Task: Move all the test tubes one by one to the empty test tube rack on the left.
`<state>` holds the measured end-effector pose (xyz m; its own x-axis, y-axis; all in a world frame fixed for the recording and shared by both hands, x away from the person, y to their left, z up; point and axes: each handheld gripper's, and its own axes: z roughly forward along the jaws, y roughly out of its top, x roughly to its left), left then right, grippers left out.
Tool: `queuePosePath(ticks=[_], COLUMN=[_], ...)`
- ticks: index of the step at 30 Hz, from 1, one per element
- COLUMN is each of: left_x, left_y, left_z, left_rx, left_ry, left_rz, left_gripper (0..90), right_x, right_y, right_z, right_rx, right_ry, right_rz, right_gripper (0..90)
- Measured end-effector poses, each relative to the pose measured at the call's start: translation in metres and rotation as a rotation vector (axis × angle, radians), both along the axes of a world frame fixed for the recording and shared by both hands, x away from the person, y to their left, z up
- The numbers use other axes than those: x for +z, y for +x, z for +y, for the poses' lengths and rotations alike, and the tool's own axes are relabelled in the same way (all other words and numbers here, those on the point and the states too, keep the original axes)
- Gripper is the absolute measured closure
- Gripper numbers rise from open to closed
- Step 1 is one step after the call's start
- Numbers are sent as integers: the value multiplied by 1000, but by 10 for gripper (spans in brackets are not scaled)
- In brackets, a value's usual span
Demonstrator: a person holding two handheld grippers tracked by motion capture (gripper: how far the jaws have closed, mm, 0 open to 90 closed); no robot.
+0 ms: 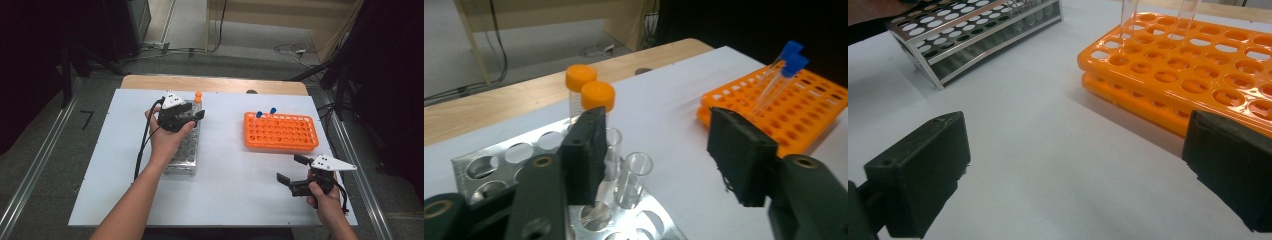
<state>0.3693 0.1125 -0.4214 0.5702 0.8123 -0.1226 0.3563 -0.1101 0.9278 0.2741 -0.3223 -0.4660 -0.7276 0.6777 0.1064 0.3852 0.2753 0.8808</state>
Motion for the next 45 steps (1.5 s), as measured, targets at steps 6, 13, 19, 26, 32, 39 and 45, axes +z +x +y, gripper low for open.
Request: queuePosePath(ticks=[6, 13, 19, 26, 32, 39, 45], left_x=[4, 2, 0, 1, 2, 0, -4], left_y=[-17, -39, -61, -84, -100, -112, -117], left_z=[2, 10, 18, 26, 30, 34, 39], left_rx=[-19, -46, -66, -79, -91, -101, -97], left_ry=[-46, -77, -85, -97, -102, -103, -107], left_rz=[-2, 5, -6, -27, -43, -50, -39], left_gripper=[162, 22, 0, 0, 0, 0, 0], right_x=[1, 3, 5, 7, 10, 15, 22], right_y=[1, 3, 5, 8, 12, 22, 34], right_z=[-1, 1, 3, 6, 10, 15, 22], right_rx=[-14, -22, -26, -33, -24, -24, -44], right_ry=[7, 5, 1, 9, 9, 28, 16], right_rz=[2, 0, -1, 7, 15, 23, 8], right_gripper=[0, 0, 0, 0, 0, 0, 0])
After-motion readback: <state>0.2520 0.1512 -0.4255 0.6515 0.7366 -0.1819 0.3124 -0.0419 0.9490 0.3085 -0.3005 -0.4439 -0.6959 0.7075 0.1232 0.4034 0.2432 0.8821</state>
